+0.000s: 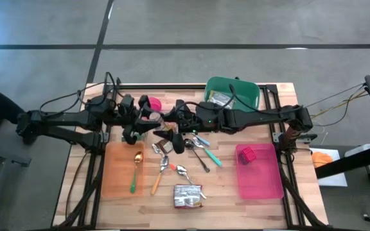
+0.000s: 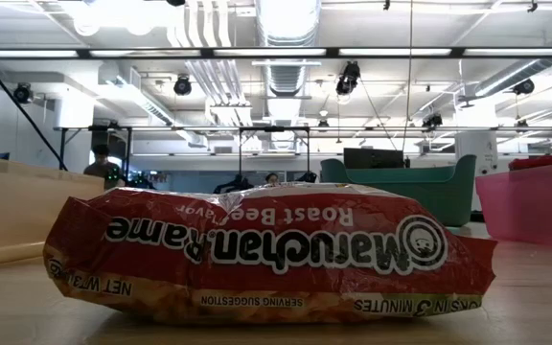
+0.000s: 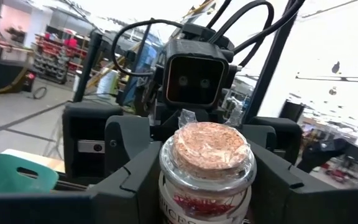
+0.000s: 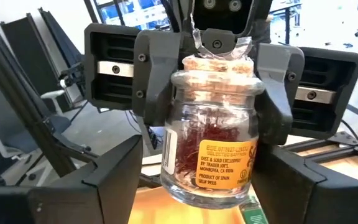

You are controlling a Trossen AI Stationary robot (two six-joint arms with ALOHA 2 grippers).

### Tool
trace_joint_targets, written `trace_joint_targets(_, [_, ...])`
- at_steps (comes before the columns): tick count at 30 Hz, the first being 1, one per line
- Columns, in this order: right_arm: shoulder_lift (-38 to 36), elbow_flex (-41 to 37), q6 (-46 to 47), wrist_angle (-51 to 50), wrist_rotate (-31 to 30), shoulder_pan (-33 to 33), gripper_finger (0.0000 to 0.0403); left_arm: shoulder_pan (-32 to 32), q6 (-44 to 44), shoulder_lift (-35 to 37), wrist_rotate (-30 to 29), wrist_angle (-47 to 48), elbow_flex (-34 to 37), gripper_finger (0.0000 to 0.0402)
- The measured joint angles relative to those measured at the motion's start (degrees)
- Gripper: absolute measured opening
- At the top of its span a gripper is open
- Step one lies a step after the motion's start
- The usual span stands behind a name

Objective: Pick & Place Food Item
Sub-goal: Put the brown seasoning bottle into the pink bin

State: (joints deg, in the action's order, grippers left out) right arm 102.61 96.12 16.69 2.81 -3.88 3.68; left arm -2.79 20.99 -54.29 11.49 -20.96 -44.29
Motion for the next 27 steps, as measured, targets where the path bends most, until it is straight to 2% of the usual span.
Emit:
trace_joint_targets(5, [0.0, 0.0, -0.8, -2.2, 0.2, 0.1, 0.0272, 0.0, 3.5, 0.8, 2.9, 2.2, 0.1, 0.0175])
trace_joint_targets(8, [0.0, 0.1, -1.0, -4.5, 0.1, 0.1, 0.0273, -0.1, 6.2, 2.0, 4.3, 7.6, -1.0, 0.0175])
trace_joint_targets(12, [-0.1, 0.2, -1.6, -8.1, 0.0, 0.0, 0.0274, -0.2, 6.3, 2.7, 5.7, 23.1, -6.4, 0.0175])
trace_joint_targets(18, [-0.2, 0.4, -4.2, -12.6, -0.9, -0.3, 0.0274, -0.1, 0.0, 2.2, 10.3, 44.6, -17.5, 0.0175])
trace_joint_targets(21, [-0.2, 1.3, -9.0, -13.8, -0.6, 0.0, 0.0274, -0.2, -1.3, 1.2, 12.4, 50.3, -21.3, 0.0175])
trace_joint_targets(27, [-0.2, 4.3, -25.1, -14.8, -0.5, 1.7, 0.0274, -0.1, -0.9, -2.0, 16.1, 53.1, -23.3, 0.0175])
